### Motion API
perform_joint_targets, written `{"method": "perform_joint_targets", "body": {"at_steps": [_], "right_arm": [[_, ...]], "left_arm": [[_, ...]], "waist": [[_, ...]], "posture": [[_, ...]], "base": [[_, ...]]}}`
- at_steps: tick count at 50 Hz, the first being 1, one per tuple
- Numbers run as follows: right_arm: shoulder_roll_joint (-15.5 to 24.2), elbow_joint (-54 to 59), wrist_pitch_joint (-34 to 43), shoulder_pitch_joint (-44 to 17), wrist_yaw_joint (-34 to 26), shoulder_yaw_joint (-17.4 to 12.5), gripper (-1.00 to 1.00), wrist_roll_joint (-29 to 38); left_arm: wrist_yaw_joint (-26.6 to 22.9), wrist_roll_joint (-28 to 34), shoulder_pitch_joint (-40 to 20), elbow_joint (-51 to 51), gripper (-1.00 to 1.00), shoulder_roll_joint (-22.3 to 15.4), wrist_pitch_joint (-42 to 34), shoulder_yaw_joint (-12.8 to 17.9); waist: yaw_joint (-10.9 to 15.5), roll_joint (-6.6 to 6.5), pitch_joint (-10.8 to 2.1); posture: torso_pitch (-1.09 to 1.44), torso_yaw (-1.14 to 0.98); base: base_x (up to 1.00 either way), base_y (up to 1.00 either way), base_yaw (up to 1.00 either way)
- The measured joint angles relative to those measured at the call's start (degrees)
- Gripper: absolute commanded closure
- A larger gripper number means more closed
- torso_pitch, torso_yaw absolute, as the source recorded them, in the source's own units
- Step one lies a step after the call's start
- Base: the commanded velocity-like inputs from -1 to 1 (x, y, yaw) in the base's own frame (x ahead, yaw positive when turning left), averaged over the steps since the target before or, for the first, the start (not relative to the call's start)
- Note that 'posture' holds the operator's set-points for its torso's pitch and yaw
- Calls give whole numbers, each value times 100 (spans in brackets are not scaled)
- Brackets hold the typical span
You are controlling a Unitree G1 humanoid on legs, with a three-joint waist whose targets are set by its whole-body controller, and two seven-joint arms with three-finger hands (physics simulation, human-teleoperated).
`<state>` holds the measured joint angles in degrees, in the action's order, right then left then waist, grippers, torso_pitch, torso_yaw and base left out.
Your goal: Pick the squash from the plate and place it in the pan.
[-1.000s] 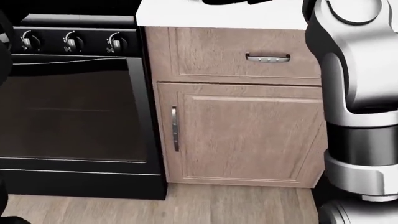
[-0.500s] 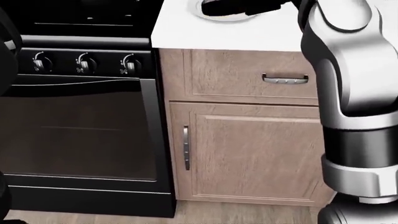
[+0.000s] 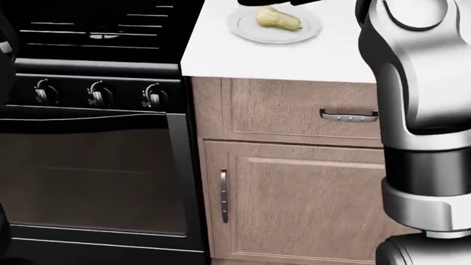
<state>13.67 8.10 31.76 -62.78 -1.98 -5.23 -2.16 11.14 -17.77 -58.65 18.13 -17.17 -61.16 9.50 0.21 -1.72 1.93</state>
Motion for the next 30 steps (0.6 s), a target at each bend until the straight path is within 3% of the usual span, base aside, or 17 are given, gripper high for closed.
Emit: {"method": "perform_joint_targets", "body": {"at_steps": [3,7,10,12,15,21,25,30], "right_arm": [[-38,-2,-6,19,-40,70,-100,-30],[-21,76,59,69,-32,16,-100,-11],[-16,106,93,65,-22,3,-100,0],[5,132,88,137,-16,-29,-100,8],[33,229,151,186,19,-103,-100,40],[28,49,66,69,4,-59,-100,33],[18,37,19,20,-2,-56,-100,27],[-57,145,85,133,-50,61,-100,-12]], "left_arm": [[32,50,42,-55,-100,-7,-19,35],[18,33,26,-27,-100,16,-49,-28],[7,29,12,-42,-100,19,-51,-38],[-5,28,87,-82,-100,86,-46,-100],[-59,-19,111,-179,-100,118,-113,-210],[-51,25,8,-14,-100,85,-33,-110],[-57,35,-15,-17,-100,63,9,-89],[-10,82,106,-103,-100,53,-101,-17]], "waist": [[14,-97,24],[35,102,95],[50,375,75],[-28,298,170],[-76,382,164],[-34,60,96],[-62,-317,1],[-29,-168,42]], "posture": [[0,0],[0,0],[0,0],[0,0],[0,0],[0,0],[0,0],[0,0]], "base": [[15,0,0],[11,0,0],[9,0,0],[9,0,0],[9,0,0],[8,0,0],[9,0,0],[8,0,0]]}}
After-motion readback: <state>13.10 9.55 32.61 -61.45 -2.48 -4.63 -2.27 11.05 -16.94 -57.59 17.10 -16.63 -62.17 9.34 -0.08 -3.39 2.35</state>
